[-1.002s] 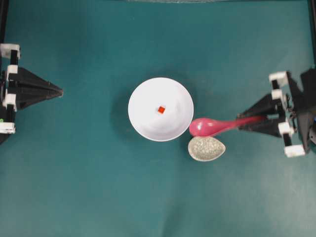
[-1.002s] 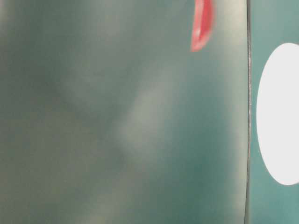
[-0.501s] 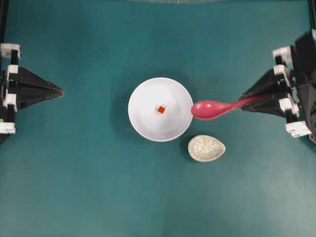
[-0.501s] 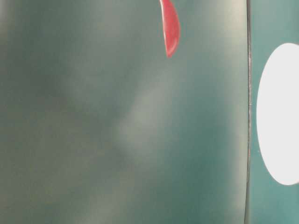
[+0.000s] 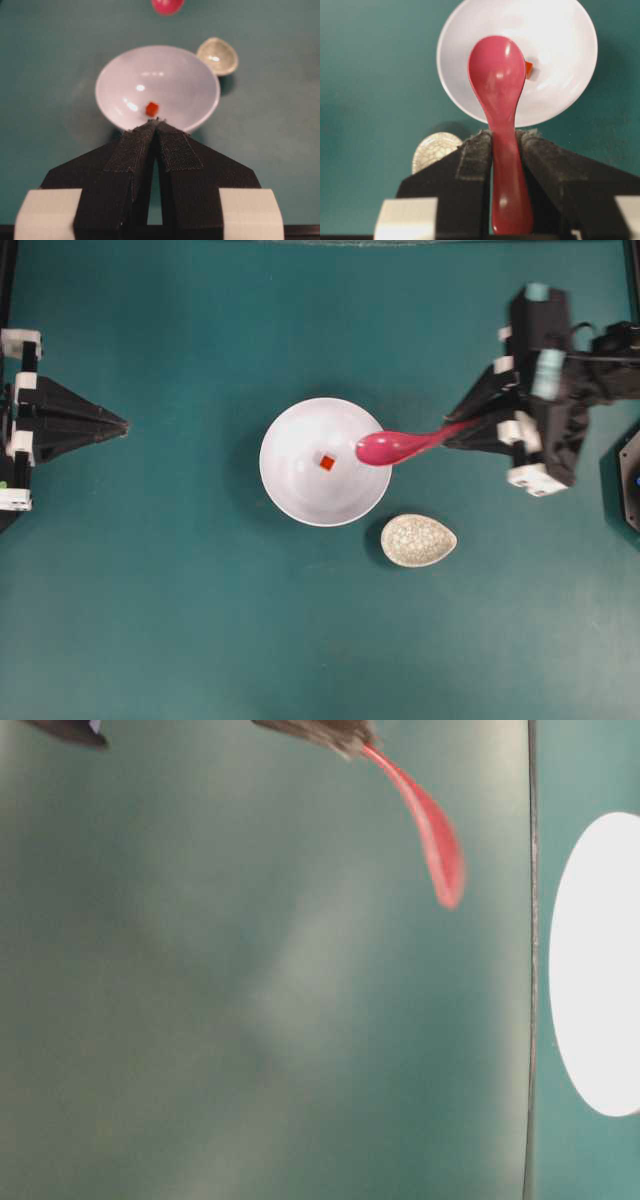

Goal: Grip the spoon and scoop the red block from the bowl with right arm.
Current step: 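Lower the spoon bowl into the white bowl beside the red cube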

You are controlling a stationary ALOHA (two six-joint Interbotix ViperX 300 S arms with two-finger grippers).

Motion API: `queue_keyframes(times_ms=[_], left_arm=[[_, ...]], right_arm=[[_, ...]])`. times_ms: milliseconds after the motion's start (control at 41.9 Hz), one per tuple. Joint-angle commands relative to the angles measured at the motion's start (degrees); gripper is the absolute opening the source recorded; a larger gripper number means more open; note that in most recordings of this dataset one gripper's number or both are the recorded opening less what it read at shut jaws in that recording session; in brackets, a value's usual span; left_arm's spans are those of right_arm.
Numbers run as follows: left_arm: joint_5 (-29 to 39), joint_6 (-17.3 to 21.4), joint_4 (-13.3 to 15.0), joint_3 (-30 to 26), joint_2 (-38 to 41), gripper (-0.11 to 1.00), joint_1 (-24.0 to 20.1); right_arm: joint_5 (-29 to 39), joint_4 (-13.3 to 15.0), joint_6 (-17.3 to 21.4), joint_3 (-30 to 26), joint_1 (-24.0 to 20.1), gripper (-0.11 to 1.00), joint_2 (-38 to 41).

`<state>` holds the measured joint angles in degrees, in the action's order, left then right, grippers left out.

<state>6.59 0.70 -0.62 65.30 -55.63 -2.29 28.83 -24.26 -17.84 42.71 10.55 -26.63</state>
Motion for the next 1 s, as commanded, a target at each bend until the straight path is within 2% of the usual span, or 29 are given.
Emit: queue_keyframes(times_ms=[0, 334, 978], left_arm=[[-0.35, 0.18, -0.18, -1.23, 0.18, 0.00, -0.18], [-0.35, 0.18, -0.18, -1.23, 0.18, 0.00, -0.18], [-0.35, 0.18, -0.18, -1.23, 0.00, 0.00, -0.09]], right_arm=[[0.62, 0.79, 0.00, -3.25, 0.18, 0.24, 2.64], [5.10, 4.66, 0.00, -10.28, 0.18, 0.24, 12.22], [8.17, 4.92, 0.88, -13.45, 0.18, 0.24, 18.63]])
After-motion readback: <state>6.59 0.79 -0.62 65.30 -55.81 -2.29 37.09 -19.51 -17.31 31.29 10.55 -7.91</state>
